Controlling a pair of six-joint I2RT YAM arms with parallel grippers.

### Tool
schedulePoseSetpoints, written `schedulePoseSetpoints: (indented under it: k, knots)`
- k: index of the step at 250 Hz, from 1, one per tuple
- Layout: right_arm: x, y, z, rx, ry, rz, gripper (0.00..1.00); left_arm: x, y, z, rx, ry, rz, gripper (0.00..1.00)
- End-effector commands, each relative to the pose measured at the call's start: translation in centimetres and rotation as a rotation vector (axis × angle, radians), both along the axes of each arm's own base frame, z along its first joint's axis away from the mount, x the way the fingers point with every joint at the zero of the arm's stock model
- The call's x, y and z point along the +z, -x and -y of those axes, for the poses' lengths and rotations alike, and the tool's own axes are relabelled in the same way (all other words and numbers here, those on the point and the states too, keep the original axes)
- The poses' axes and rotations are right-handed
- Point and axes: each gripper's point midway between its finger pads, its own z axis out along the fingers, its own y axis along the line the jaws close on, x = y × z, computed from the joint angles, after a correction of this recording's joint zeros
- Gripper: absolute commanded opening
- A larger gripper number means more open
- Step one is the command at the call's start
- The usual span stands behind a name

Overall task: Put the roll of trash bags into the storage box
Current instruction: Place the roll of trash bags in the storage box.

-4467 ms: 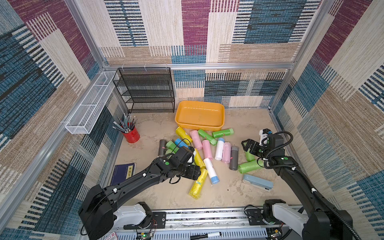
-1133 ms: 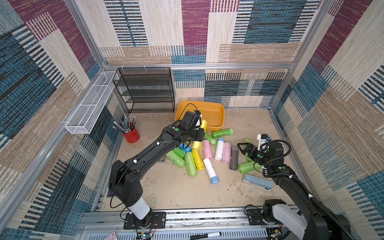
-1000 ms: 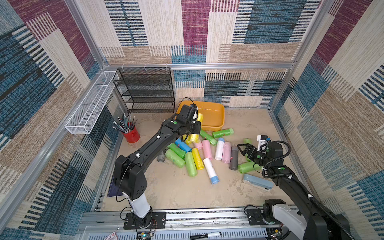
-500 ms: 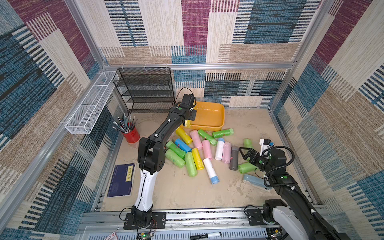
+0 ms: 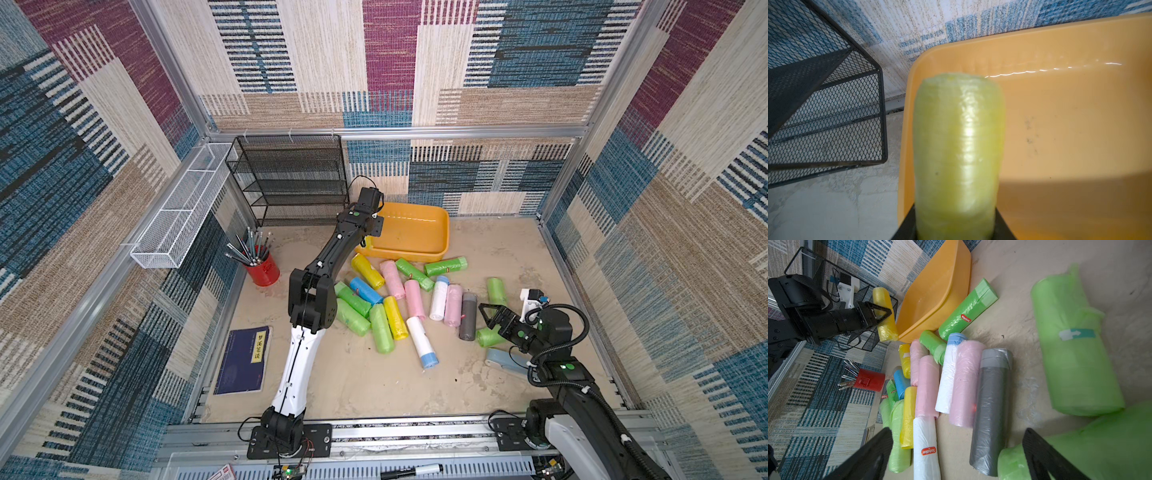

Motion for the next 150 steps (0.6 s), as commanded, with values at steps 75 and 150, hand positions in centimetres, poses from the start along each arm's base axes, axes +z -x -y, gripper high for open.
schedulePoseSetpoints:
  k: [75, 150]
  knots:
    - [-0.2, -0.2, -0.1, 0.005, -0.009, -0.007, 0.99, 0.4, -1.8, 0.1, -0.036, -0.05, 0.066, 0.33]
    - [-0.4, -0.6, 1.4, -0.045, 0.107, -0.02, 0.99, -2.3, -1.3, -0.6, -0.024, -0.088, 0.012, 0.37]
